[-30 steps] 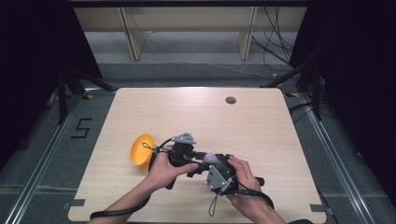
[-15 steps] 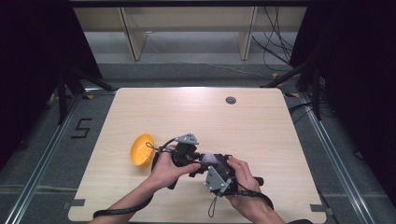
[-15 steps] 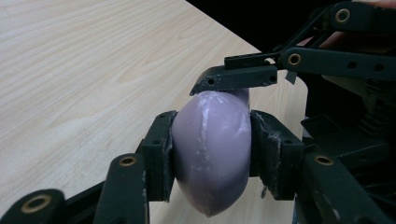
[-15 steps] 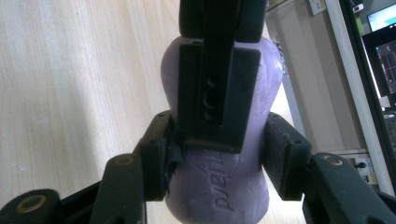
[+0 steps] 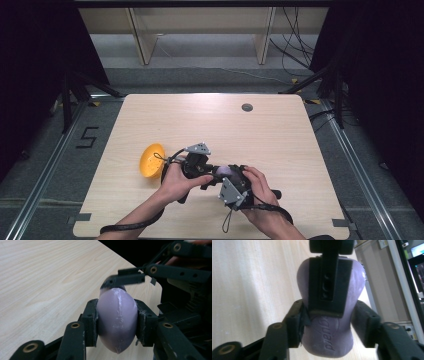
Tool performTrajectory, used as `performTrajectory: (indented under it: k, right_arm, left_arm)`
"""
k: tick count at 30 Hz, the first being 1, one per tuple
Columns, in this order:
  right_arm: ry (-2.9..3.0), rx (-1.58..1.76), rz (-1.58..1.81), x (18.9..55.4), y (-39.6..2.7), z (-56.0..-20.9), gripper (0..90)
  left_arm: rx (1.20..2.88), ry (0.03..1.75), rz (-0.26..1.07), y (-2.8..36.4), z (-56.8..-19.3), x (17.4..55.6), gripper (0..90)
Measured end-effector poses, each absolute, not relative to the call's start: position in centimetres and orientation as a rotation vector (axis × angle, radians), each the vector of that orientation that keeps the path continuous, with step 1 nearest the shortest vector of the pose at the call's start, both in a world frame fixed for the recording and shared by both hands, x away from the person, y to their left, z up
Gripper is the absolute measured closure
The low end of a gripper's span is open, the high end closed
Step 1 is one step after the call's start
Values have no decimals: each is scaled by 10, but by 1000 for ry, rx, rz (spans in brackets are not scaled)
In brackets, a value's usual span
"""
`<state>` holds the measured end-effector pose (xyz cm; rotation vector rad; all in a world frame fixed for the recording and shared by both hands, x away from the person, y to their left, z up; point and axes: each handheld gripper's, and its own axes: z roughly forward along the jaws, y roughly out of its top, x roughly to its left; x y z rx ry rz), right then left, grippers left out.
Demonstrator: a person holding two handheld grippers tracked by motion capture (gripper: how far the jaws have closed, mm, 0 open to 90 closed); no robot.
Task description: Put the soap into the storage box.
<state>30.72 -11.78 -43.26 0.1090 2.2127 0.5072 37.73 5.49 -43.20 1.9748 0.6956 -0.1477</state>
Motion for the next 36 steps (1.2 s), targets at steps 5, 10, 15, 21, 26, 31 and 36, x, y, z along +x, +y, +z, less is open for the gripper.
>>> performTrajectory:
  k: [5, 10, 15, 21, 26, 31, 36]
  right_arm:
    - [2182, 137, 496, 308, -125, -428, 301]
    - [2189, 118, 487, 305, -129, -429, 291]
    - [2193, 144, 501, 302, -133, -429, 292]
    - [2185, 199, 510, 298, -145, -428, 301]
    - [2184, 269, 549, 297, -152, -431, 311]
    - [2184, 287, 547, 298, -159, -431, 316]
    - [2182, 287, 545, 300, -166, -430, 320]
  left_arm:
    - [1952, 703, -111, 56, -431, 376, 587]
    - [1947, 713, -77, 57, -427, 375, 587]
    - [1946, 712, -1, 58, -424, 372, 587]
    - [1947, 716, 68, 62, -423, 370, 587]
    - [1939, 748, 105, 63, -421, 367, 587]
    - [1954, 737, 150, 66, -420, 367, 587]
    - [1960, 741, 181, 70, -420, 366, 587]
